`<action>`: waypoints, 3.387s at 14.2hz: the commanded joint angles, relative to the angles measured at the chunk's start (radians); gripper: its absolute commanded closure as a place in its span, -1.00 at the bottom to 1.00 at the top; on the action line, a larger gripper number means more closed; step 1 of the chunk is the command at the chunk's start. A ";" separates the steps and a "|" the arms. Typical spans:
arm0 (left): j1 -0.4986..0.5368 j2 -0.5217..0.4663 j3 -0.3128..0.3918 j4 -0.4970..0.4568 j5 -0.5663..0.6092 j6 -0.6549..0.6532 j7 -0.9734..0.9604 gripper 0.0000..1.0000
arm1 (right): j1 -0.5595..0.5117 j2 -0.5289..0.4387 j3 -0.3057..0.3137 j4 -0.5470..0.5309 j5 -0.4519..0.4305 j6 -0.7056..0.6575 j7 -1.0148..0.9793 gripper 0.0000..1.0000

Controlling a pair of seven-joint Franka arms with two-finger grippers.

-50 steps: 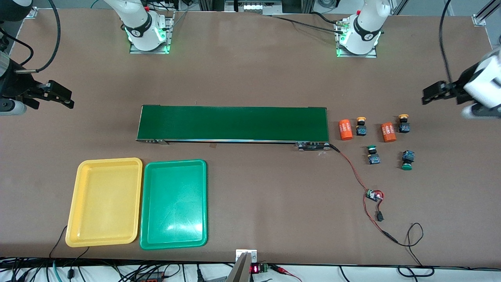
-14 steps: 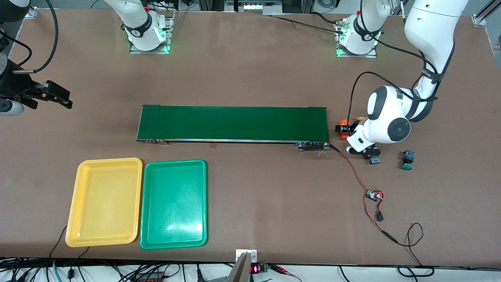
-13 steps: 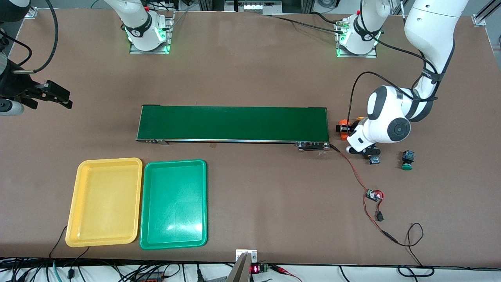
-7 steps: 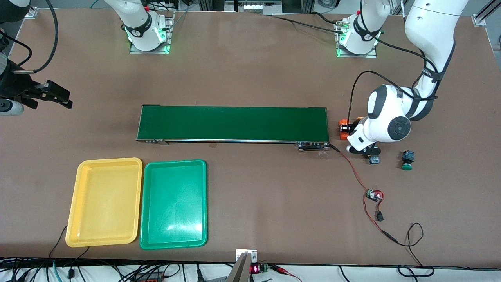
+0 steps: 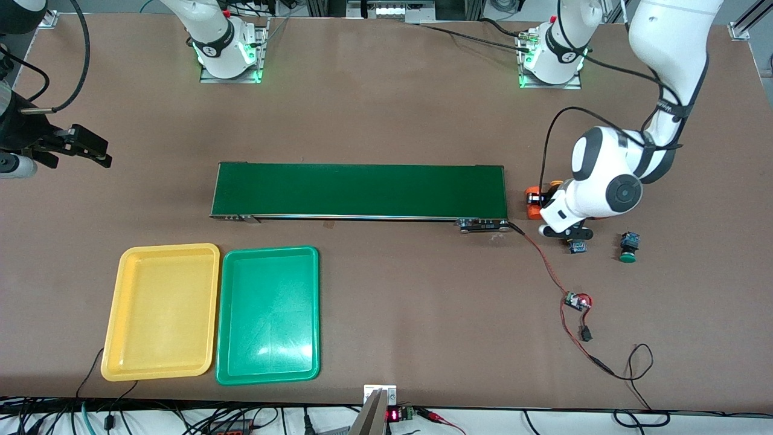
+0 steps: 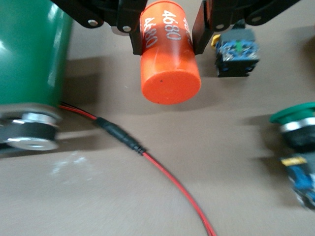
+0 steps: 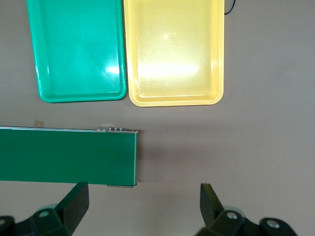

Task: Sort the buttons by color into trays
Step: 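Carry the orange cylinder onto the conveyor belt and open the left gripper, then move the left gripper back and grasp a yellow-based push button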

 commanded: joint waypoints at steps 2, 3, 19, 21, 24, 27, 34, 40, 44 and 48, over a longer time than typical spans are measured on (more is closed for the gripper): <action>0.026 -0.181 -0.068 -0.010 -0.005 -0.091 0.109 0.54 | -0.009 -0.009 0.005 -0.009 0.012 -0.004 -0.009 -1.00; 0.025 -0.196 -0.096 -0.007 -0.005 -0.108 0.111 0.59 | -0.009 -0.009 0.005 -0.009 0.012 -0.002 -0.009 -1.00; -0.116 -0.009 -0.309 0.108 0.394 -0.013 0.730 0.69 | -0.011 -0.009 0.005 -0.009 0.012 -0.004 -0.009 -1.00; -0.116 -0.013 -0.308 0.108 0.415 -0.014 0.828 0.69 | -0.012 -0.009 0.005 -0.009 0.012 -0.004 -0.009 -1.00; -0.116 -0.006 -0.303 0.108 0.435 -0.010 0.887 0.68 | -0.012 -0.009 0.006 -0.009 0.012 -0.004 -0.009 -1.00; -0.118 0.009 -0.304 0.106 0.466 -0.008 0.876 0.67 | -0.012 -0.009 0.005 -0.009 0.012 -0.004 -0.009 -1.00; -0.112 -0.009 -0.306 0.099 0.442 -0.022 0.881 -1.00 | -0.012 -0.009 0.005 -0.009 0.012 -0.004 -0.009 -1.00; -0.035 -0.103 -0.149 0.113 0.380 -0.024 0.904 -1.00 | -0.012 -0.009 0.005 -0.009 0.012 -0.005 -0.009 -1.00; 0.005 -0.089 -0.019 0.099 0.368 -0.037 0.655 -1.00 | -0.012 -0.009 0.005 -0.009 0.012 -0.004 -0.009 -1.00; 0.055 -0.094 -0.021 0.042 0.277 -0.067 0.119 -1.00 | -0.012 -0.009 0.005 -0.009 0.012 -0.004 -0.009 -1.00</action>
